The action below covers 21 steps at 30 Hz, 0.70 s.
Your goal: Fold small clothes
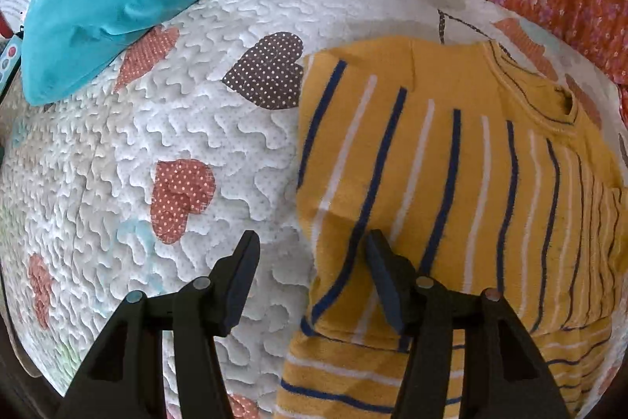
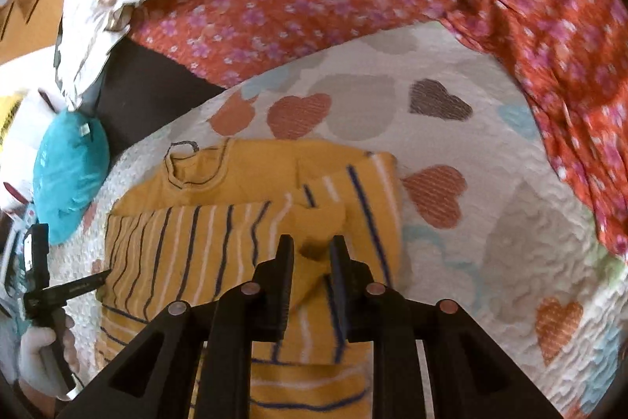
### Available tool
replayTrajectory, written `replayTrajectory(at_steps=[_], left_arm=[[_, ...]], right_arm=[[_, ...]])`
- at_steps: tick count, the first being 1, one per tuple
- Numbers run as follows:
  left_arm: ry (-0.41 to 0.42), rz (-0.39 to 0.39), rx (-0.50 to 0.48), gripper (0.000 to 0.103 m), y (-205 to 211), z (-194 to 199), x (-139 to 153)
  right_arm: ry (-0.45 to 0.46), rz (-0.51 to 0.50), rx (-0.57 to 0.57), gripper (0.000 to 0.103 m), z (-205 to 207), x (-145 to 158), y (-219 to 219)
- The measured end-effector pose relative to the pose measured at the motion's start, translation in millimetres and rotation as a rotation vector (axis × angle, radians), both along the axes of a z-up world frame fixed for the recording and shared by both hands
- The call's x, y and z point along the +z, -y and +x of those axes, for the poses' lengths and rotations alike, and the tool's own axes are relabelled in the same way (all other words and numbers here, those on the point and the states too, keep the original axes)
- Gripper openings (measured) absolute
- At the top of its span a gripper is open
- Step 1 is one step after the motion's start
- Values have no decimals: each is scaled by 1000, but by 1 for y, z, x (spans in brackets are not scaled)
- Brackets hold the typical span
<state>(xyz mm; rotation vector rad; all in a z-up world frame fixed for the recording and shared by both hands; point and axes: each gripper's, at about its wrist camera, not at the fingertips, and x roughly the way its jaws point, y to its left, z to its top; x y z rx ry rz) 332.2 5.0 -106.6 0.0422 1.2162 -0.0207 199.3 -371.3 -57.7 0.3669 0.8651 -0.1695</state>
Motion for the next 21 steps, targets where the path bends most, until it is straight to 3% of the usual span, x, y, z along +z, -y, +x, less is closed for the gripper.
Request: replayTrajectory(at_steps=[1, 2, 4, 6, 7, 8, 13, 16, 17, 21], left_arm=[[3, -1, 1, 58, -1, -1, -1], [7, 1, 4, 63, -2, -1, -2], [14, -1, 22, 71, -5, 1, -4], [8, -61, 33, 71, -14, 1, -5], [5, -88, 41, 71, -18, 0, -4], [3, -120, 52, 70, -24, -1, -2], [24, -223, 104, 70, -50, -20, 13], [28, -252, 132, 70, -66, -38, 20], [27, -263, 137, 70, -70, -45, 23], [5, -307, 155, 70, -88, -83, 24]], right_arm=[[-12, -36, -19, 32, 6, -3, -4], [-26, -53, -35, 54, 10, -7, -5], [-57, -57, -65, 64, 17, -19, -7], [-94, -43, -47, 53, 23, -29, -10], [-110, -25, -19, 10, 25, -32, -12], [-118, -12, -5, 7, 25, -34, -12], [-136, -48, -55, 7, 20, -38, 2], [-202, -71, -44, 20, 25, -53, 4], [-190, -76, -55, 26, 21, -49, 5], [-101, -19, -86, 29, -13, -20, 8]])
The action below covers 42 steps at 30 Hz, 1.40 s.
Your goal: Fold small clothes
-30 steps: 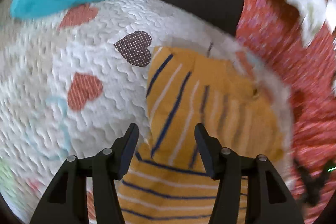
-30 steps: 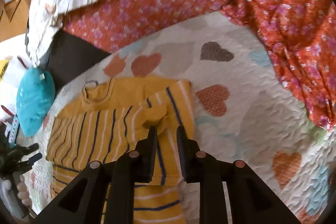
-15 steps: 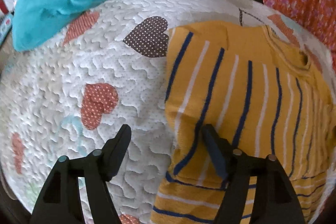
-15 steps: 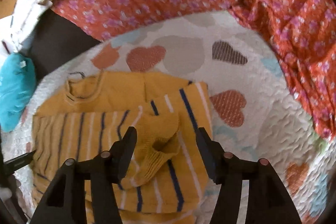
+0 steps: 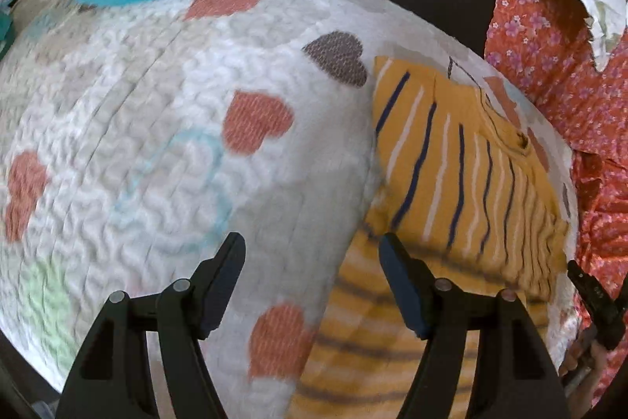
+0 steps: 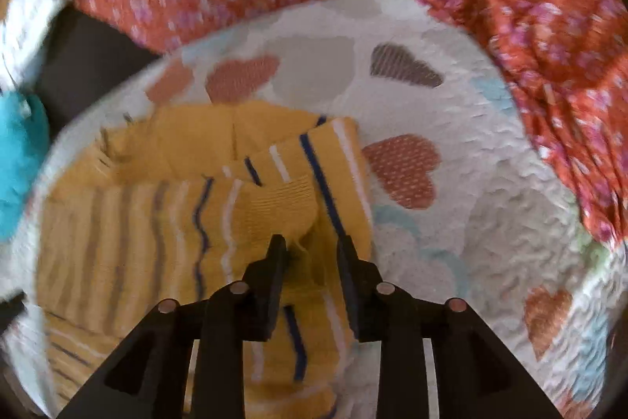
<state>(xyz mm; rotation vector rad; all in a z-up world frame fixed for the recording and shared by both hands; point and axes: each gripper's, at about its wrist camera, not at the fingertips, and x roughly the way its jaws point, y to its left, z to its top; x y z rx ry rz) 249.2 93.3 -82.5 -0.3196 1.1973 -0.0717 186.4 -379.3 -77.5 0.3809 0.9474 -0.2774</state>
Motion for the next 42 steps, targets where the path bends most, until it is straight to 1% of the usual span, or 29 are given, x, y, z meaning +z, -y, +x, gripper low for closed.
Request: replayTrajectory(at_steps=[1, 3, 4, 7, 9, 10, 11, 12, 13, 15, 17, 19, 21, 23, 24, 28, 32, 34, 36, 37, 38, 39, 40, 41, 42], left_arm=[[-11, -9, -1, 70, -2, -9, -2], [-48, -28, -16, 70, -2, -25, -11], [-65, -32, -25, 70, -1, -35, -16], [-117, -14, -60, 70, 9, -62, -30], [-112, 23, -85, 69, 18, -80, -31], [-114, 23, -96, 69, 22, -90, -31], [-123, 1, -100, 69, 23, -98, -32], [-134, -23, -99, 69, 24, -107, -33], [-136, -34, -100, 69, 25, -116, -33], [-138, -38, -110, 69, 27, -135, -33], [-143, -41, -120, 69, 30, -151, -34], [-142, -20, -135, 69, 34, -168, -35], [-151, -14, -138, 69, 36, -184, -37], [-164, -42, -133, 69, 36, -197, -40], [-175, -72, -127, 69, 36, -204, -42], [-199, -183, -116, 69, 30, -211, -46], [-184, -224, -118, 79, 31, -212, -46], [-173, -223, -128, 82, 34, -214, -45], [-169, -194, -135, 82, 39, -213, -46], [-174, -169, -148, 82, 42, -212, -47], [-180, -137, -160, 80, 47, -211, -48], [-181, -97, -167, 68, 51, -211, -48], [-181, -63, -177, 61, 52, -212, -47], [-177, -56, -186, 45, 53, -213, -46], [-176, -85, -193, 19, 53, -213, -43]], right_arm=[[11, 13, 10, 30, -11, 6, -2], [3, 37, 26, 43, -35, 9, -7], [-14, 48, 38, 51, -49, 6, -12], [-109, 77, 90, 51, -91, -13, -27], [-181, 100, 122, 50, -116, -27, -39], [-209, 125, 125, 50, -132, -35, -44], [-227, 157, 118, 49, -145, -40, -46], [-234, 199, 106, 49, -161, -44, -48], [-221, 232, 99, 50, -177, -45, -50], [-216, 266, 99, 50, -199, -44, -52], [-218, 335, 83, 50, -220, -46, -50], [-213, 390, 71, 50, -237, -49, -48], [-210, 403, 67, 49, -250, -52, -48], [-213, 427, 67, 50, -261, -54, -49], [-212, 439, 70, 50, -266, -55, -50], [-215, 474, 82, 50, -277, -60, -58], [-212, 491, 96, 52, -273, -64, -69], [-210, 500, 102, 52, -270, -66, -75], [-195, 481, 105, 53, -268, -65, -81], [-190, 468, 99, 54, -267, -65, -84], [-184, 453, 93, 55, -267, -64, -87], [-179, 431, 93, 55, -267, -64, -90], [-176, 402, 102, 55, -267, -63, -94], [-176, 374, 114, 51, -266, -62, -98], [-176, 341, 124, 44, -267, -60, -101]])
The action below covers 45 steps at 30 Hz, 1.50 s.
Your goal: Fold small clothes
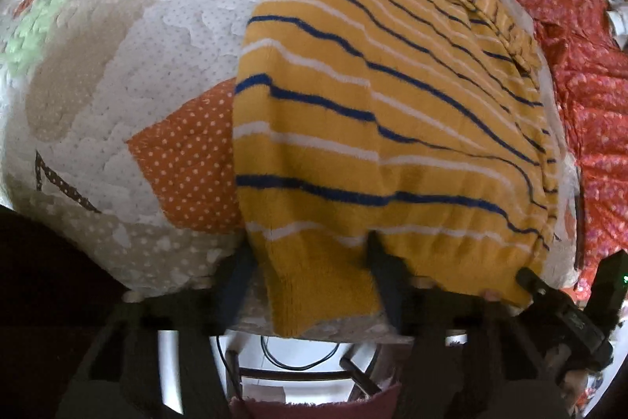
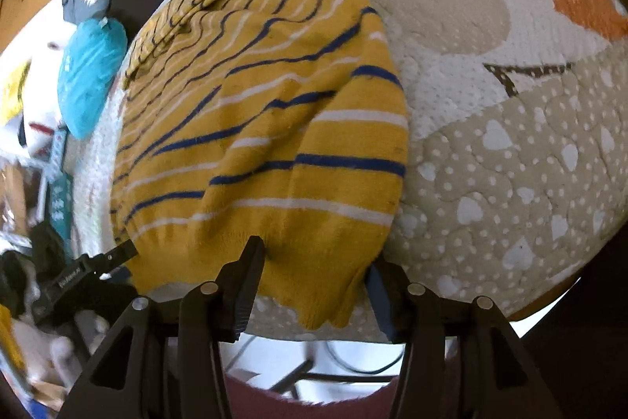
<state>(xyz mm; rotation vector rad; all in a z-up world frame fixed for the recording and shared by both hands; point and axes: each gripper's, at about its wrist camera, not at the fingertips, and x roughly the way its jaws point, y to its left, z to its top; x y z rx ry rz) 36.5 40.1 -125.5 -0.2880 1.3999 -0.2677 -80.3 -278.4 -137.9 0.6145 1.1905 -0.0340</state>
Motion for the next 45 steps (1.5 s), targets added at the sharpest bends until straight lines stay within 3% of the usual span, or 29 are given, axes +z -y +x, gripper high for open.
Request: replayTrajectory(at_steps=[1, 2, 4, 6, 10, 16, 20, 30, 32, 40, 42, 44, 45], left_arm=[[-12, -46, 0, 13, -2, 0, 3], [-22, -87, 13, 13, -5, 1, 7], [-11, -128, 33, 13, -11, 1, 17], [-2, -182, 61, 13, -20, 1, 28], [36, -211, 82, 13, -25, 1, 49], [106, -87, 40, 13, -11, -8, 68], [121, -64, 23, 13, -12, -17, 76], [61, -144, 109, 9, -50, -47, 75], [57, -146, 118, 4, -53, -50, 74], [38, -121, 130, 6, -52, -44, 68], [38, -102, 133, 23, -51, -38, 65], [31, -85, 141, 39, -51, -28, 57], [25, -76, 137, 42, -51, -24, 52]], right_arm=[[5, -10, 23, 15, 1, 0, -3], [10, 17, 36, 10, 1, 0, -4], [25, 51, 26, 9, 0, 5, 0], [54, 74, 36, 9, -2, 15, 3], [116, 108, 33, 8, -3, 38, 10], [146, 131, 41, 8, -2, 52, 4], [136, 128, 62, 8, -5, 50, -6], [120, 151, 122, 8, -34, 55, -3], [111, 150, 129, 5, -39, 55, -2], [67, 171, 66, 9, -47, 40, 14], [52, 159, 50, 11, -46, 38, 19], [50, 163, 40, 26, -44, 36, 22], [52, 159, 36, 31, -42, 36, 23]])
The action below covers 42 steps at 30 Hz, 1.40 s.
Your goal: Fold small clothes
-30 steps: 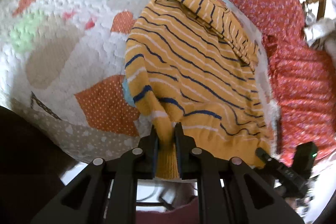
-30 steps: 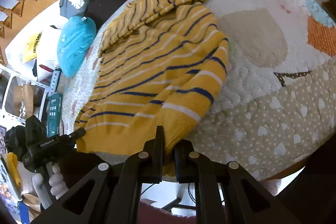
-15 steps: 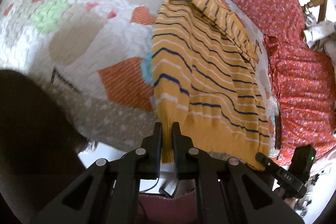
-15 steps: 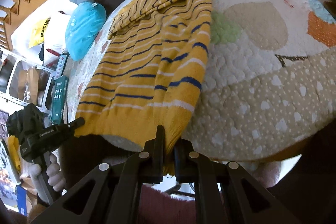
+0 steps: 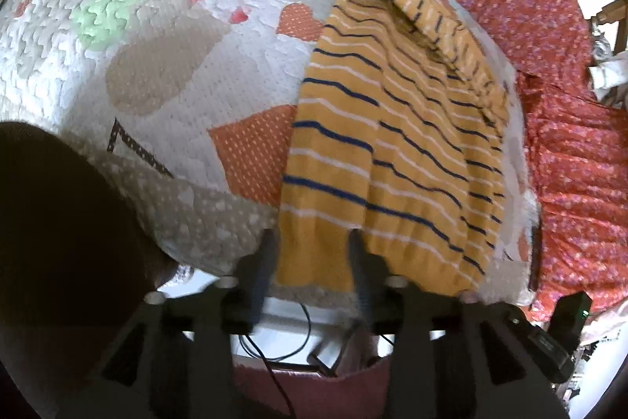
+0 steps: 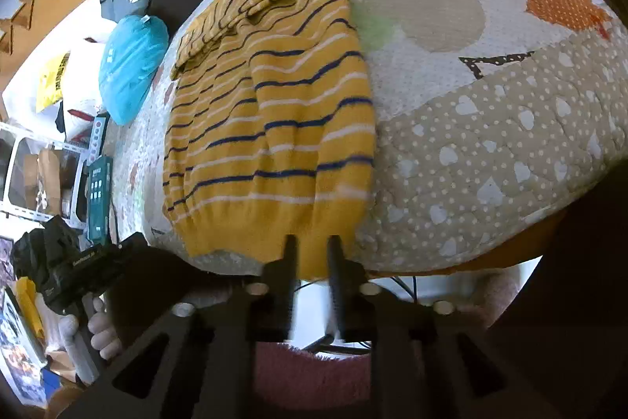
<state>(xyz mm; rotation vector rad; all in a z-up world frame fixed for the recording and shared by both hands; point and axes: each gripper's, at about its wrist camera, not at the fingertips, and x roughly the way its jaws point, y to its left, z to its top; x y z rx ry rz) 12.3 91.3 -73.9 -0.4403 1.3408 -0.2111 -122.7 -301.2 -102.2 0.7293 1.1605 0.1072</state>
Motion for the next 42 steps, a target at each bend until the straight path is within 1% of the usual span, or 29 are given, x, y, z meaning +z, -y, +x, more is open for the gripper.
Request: replayTrajectory(at_steps=[1, 2, 4, 5, 8, 9, 11, 12, 13, 14, 15, 16, 17, 18, 19, 20, 23, 25, 27, 29, 32, 36, 39, 42], left_arm=[[-13, 13, -5, 42, 1, 5, -6], [-27, 23, -10, 42, 5, 11, -13], [-47, 37, -33, 48, 13, 22, -26], [-53, 52, -45, 52, 18, 27, -32], [-58, 80, -97, 66, 37, 34, -48], [-65, 94, -116, 74, 44, 34, -52], [-54, 94, -160, 84, 56, 31, -53], [-52, 95, -184, 84, 62, 28, -53], [-46, 128, -211, 83, 68, 25, -53], [-39, 165, -238, 69, 74, 22, -53], [-33, 190, -251, 50, 76, 21, -52], [-24, 196, -253, 40, 76, 19, -49], [-23, 160, -245, 15, 73, 19, -47], [-34, 113, -233, 13, 69, 20, -45], [-39, 78, -203, 13, 63, 20, -41], [-38, 53, -184, 13, 58, 19, -36], [-15, -39, -130, 13, 42, 18, -12], [12, -87, -105, 13, 34, 22, 7], [43, -116, -89, 13, 33, 31, 25], [64, -137, -78, 13, 33, 50, 40], [82, -147, -59, 13, 46, 82, 52], [131, -96, -60, 13, 62, 118, 65], [142, -78, -64, 13, 71, 144, 69], [141, -58, -63, 13, 82, 182, 70]], right_arm=[[2, -12, -4, 36, 3, -1, 0], [3, -25, -5, 39, 6, -1, 0], [6, -48, 1, 40, 16, -5, 0], [7, -57, 3, 42, 22, -7, -1], [11, -106, 18, 42, 39, -18, -6], [9, -133, 23, 42, 43, -21, -9], [13, -175, 29, 43, 46, -27, -18], [16, -198, 28, 45, 46, -29, -22], [29, -222, 30, 47, 44, -30, -28], [33, -245, 41, 47, 43, -30, -33], [32, -269, 64, 47, 42, -29, -38], [32, -292, 91, 43, 42, -28, -43], [34, -291, 108, 23, 42, -27, -45], [28, -262, 120, 14, 43, -27, -44], [21, -234, 116, 9, 43, -27, -41], [22, -222, 109, 7, 43, -26, -39], [46, -166, 92, 6, 41, -14, -31], [85, -93, 68, 6, 40, 3, -23], [142, -48, 44, 6, 45, 25, -16], [181, -26, 33, 4, 56, 42, -12], [231, -7, 18, 4, 85, 62, -8], [285, -48, -8, 4, 127, 80, -4], [299, -61, -27, 4, 154, 87, 1], [297, -85, -43, 4, 188, 90, 6]])
